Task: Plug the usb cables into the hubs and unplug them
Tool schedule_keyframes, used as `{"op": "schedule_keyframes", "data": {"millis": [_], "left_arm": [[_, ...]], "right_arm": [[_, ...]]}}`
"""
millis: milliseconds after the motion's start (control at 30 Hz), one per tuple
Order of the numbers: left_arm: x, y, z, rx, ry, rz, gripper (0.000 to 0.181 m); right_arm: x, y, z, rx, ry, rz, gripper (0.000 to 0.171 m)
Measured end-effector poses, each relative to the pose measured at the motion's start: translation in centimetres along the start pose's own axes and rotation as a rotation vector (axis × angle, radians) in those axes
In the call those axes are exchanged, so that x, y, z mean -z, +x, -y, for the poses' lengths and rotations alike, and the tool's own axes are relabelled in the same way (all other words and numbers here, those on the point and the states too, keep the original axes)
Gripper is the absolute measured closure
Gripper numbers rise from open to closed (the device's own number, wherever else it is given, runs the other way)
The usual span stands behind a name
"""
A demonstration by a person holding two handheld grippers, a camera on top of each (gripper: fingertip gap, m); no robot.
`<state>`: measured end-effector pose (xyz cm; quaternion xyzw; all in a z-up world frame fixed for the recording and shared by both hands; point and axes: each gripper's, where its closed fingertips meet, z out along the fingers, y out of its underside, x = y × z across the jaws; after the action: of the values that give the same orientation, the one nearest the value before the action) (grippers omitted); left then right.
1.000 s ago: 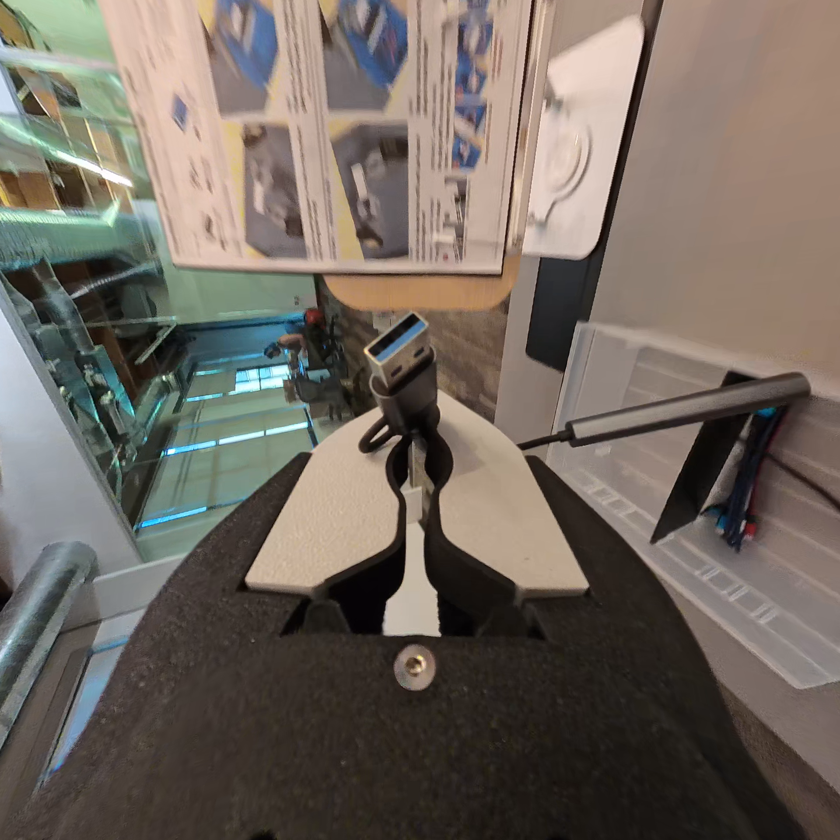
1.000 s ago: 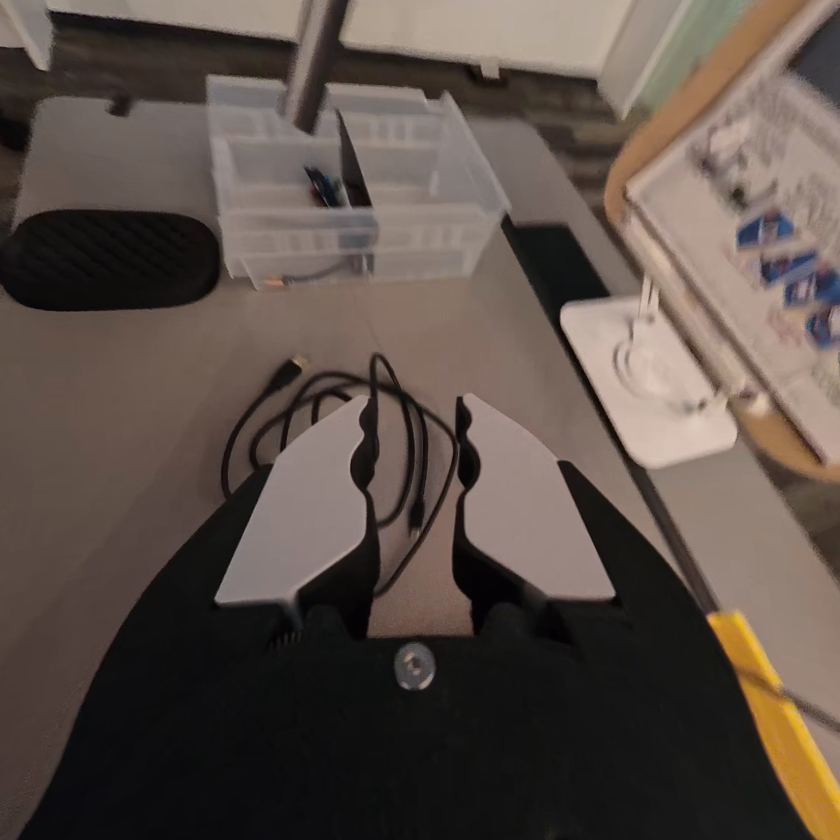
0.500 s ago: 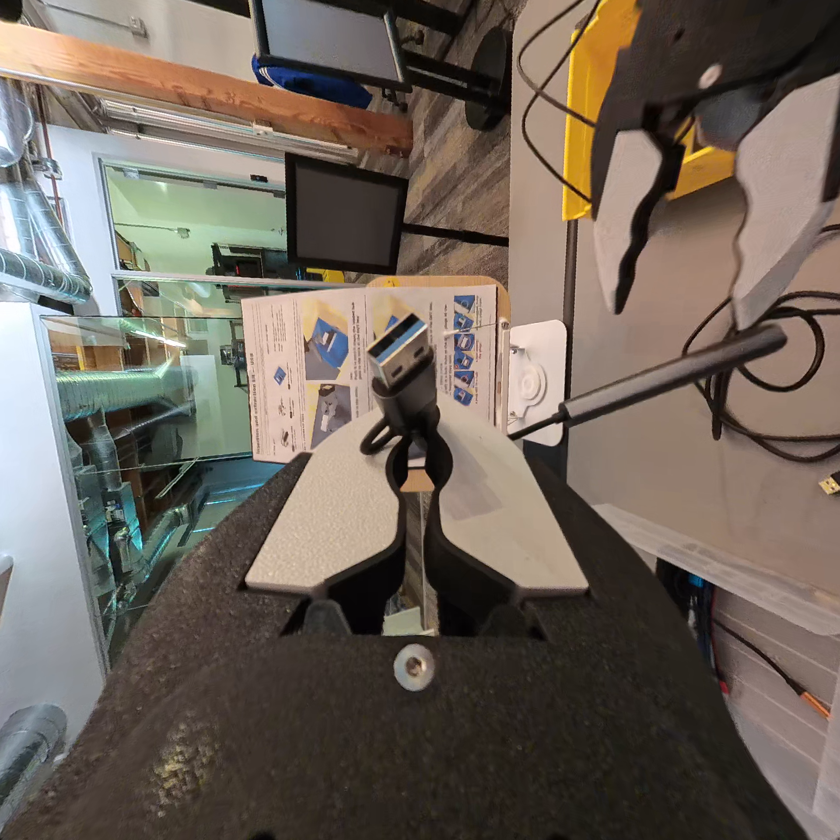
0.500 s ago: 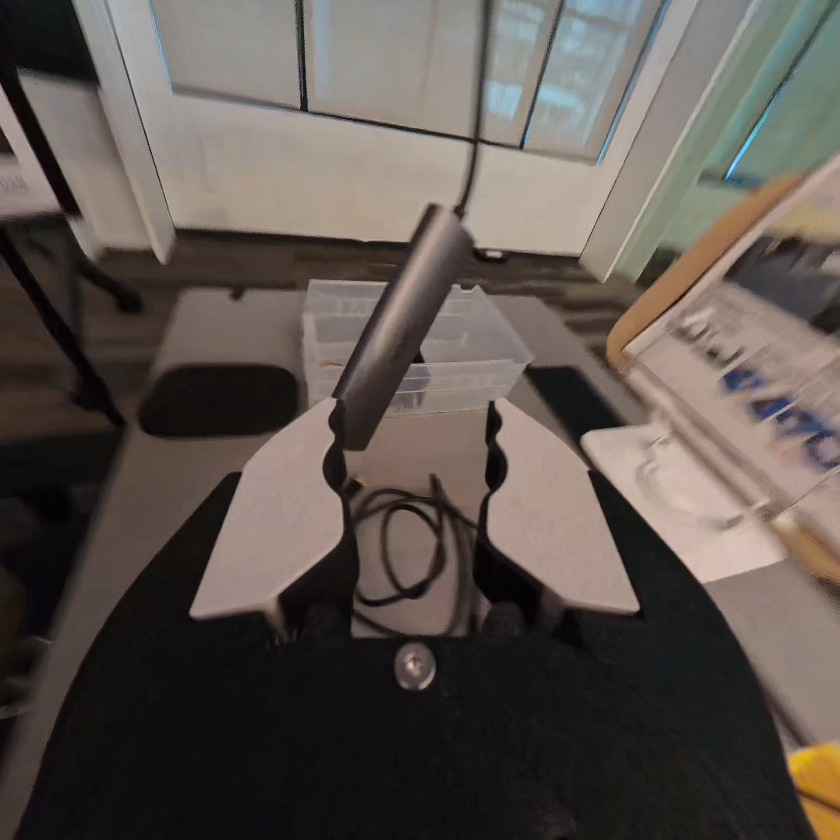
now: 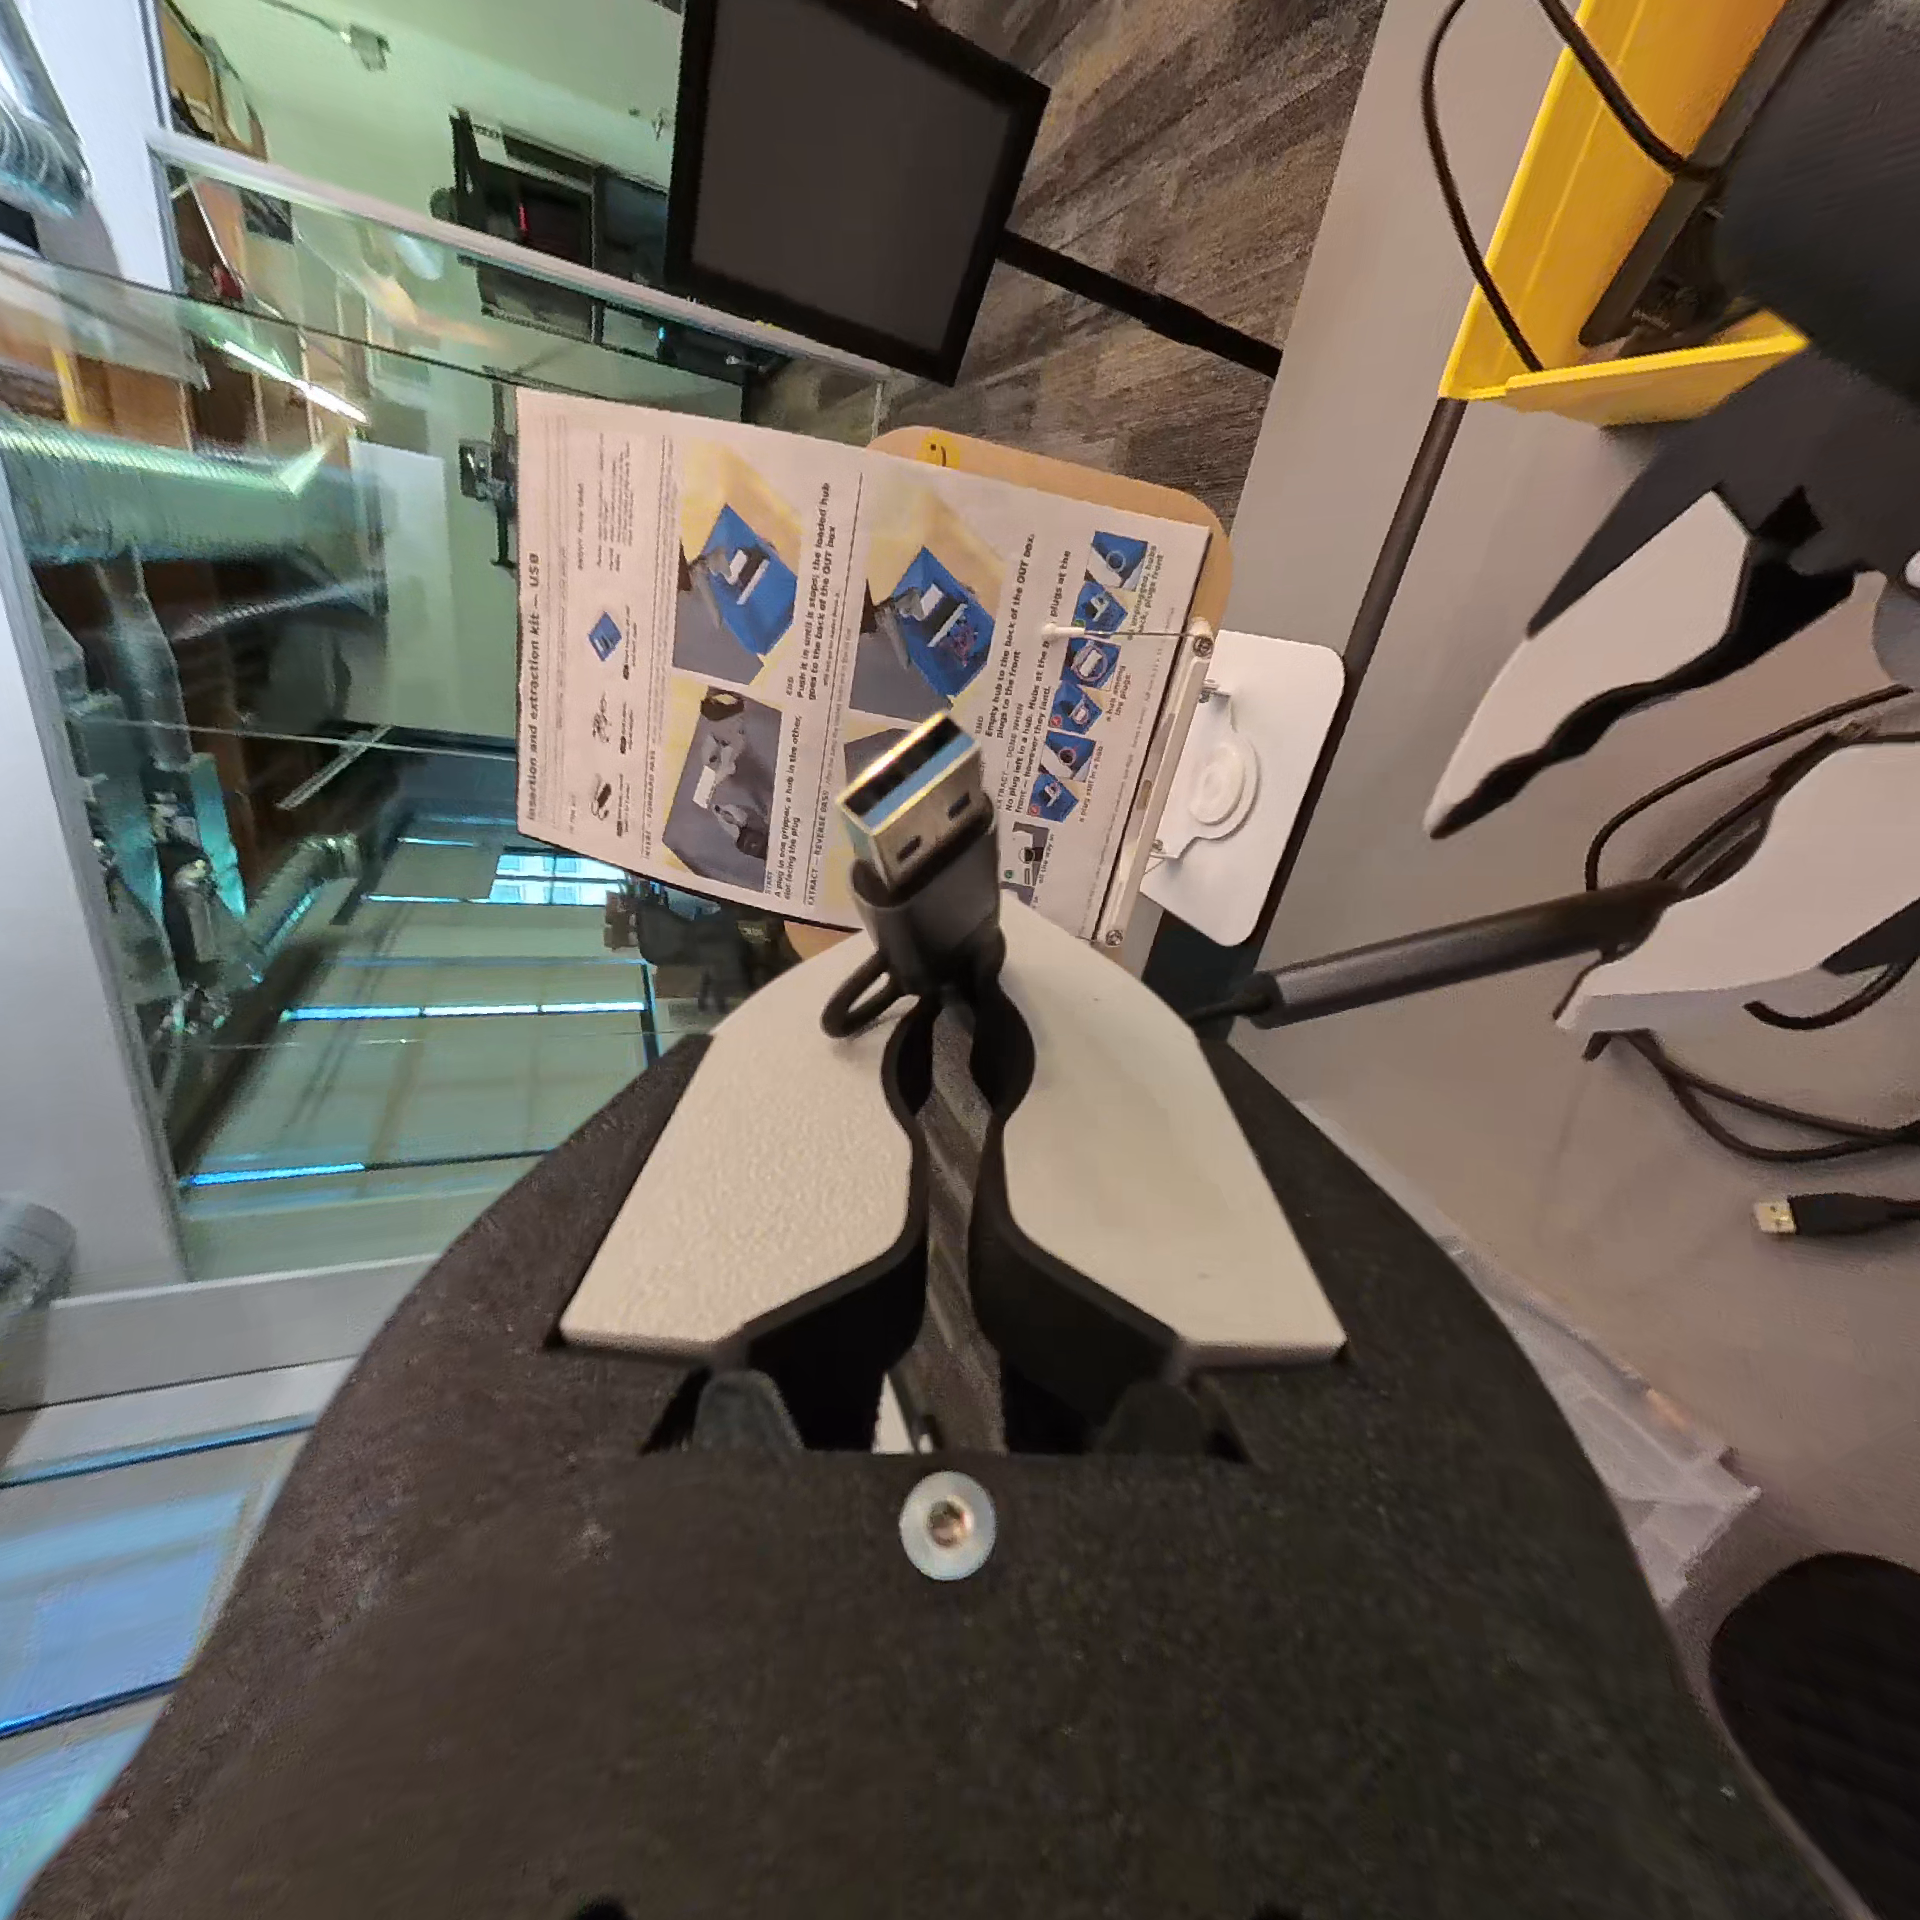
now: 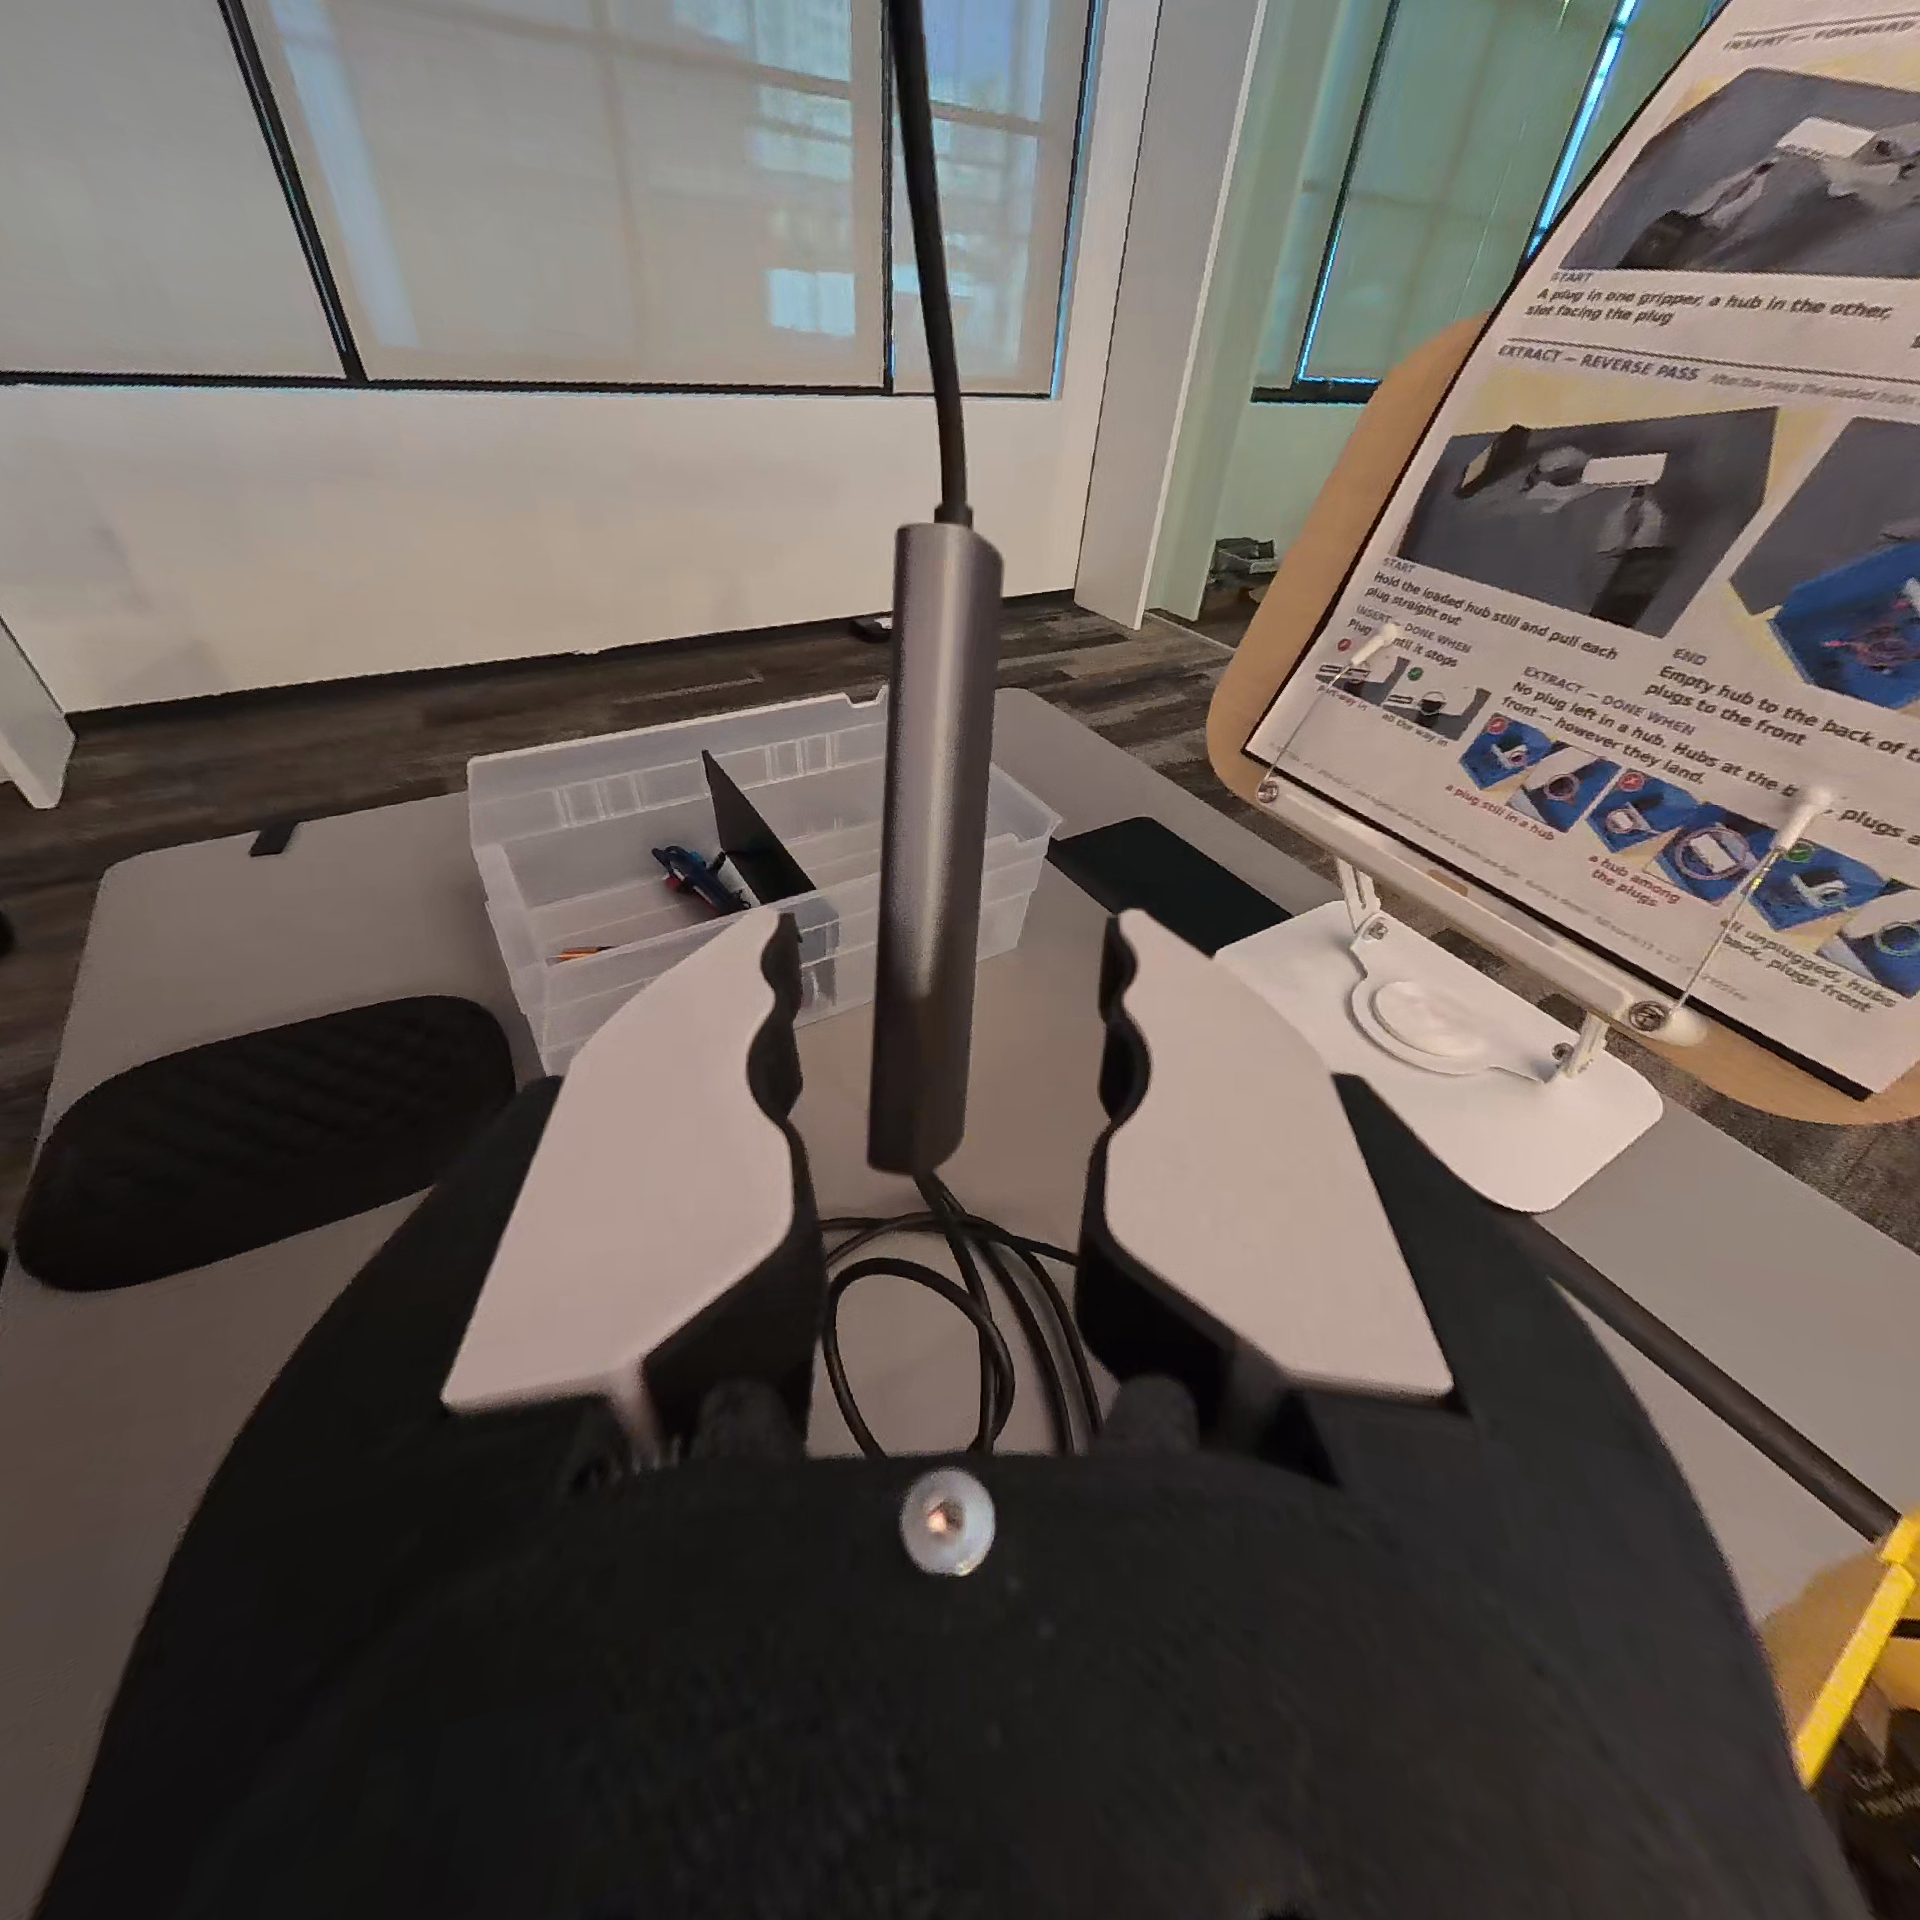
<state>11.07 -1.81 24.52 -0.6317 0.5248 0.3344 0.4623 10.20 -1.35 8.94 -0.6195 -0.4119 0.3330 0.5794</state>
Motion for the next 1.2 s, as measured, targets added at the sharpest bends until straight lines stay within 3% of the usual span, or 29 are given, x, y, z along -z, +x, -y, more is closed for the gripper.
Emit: {"op": "schedule_keyframes", "data": {"millis": [100, 133, 167, 267, 400, 567, 733, 833, 933, 1067, 1200], "left_arm": [[-0.1, 0.2, 0.0, 0.068, 0.008, -0.041, 0.179], [0.0, 0.3, 0.1, 0.093, 0.016, -0.056, 0.179], [0.0, 0.5, 0.1, 0.119, 0.017, -0.077, 0.179], [-0.1, 0.5, -0.3, 0.154, 0.023, -0.103, 0.179], [-0.8, 1.4, -1.9, 0.239, 0.014, -0.197, 0.177], [-0.8, 1.8, -3.9, 0.326, 0.063, -0.256, 0.139], [-0.3, 3.5, -6.3, 0.377, 0.128, -0.307, 0.139], [0.0, 6.6, -7.0, 0.322, 0.180, -0.371, 0.142], [0.1, 10.3, -7.0, 0.124, 0.271, -0.343, 0.144], [0.2, 14.9, -6.4, -0.054, 0.402, -0.352, 0.144], [1.0, 16.0, -5.5, -0.106, 0.528, -0.322, 0.144]], "right_arm": [[-0.3, 0.4, -0.6, 0.037, -0.025, -0.029, 0.117], [-0.4, 0.2, -0.7, 0.048, -0.026, -0.010, 0.128], [-0.4, -0.3, -0.9, 0.054, -0.032, 0.029, 0.152], [-0.4, -0.8, -1.4, 0.020, -0.071, 0.112, 0.154], [0.3, -1.8, -1.7, -0.182, -0.114, 0.325, 0.154], [1.1, -1.6, -2.5, -0.425, -0.186, 0.514, 0.154], [1.8, -2.5, -2.1, -0.768, -0.183, 0.793, 0.155], [1.8, -2.5, -2.5, -0.922, -0.195, 0.900, 0.155], [2.1, -3.1, -2.6, -1.005, -0.215, 1.011, 0.156], [3.4, -5.5, -2.5, -0.998, -0.285, 1.178, 0.155], [4.4, -7.6, -2.3, -0.992, -0.334, 1.293, 0.155]]}}
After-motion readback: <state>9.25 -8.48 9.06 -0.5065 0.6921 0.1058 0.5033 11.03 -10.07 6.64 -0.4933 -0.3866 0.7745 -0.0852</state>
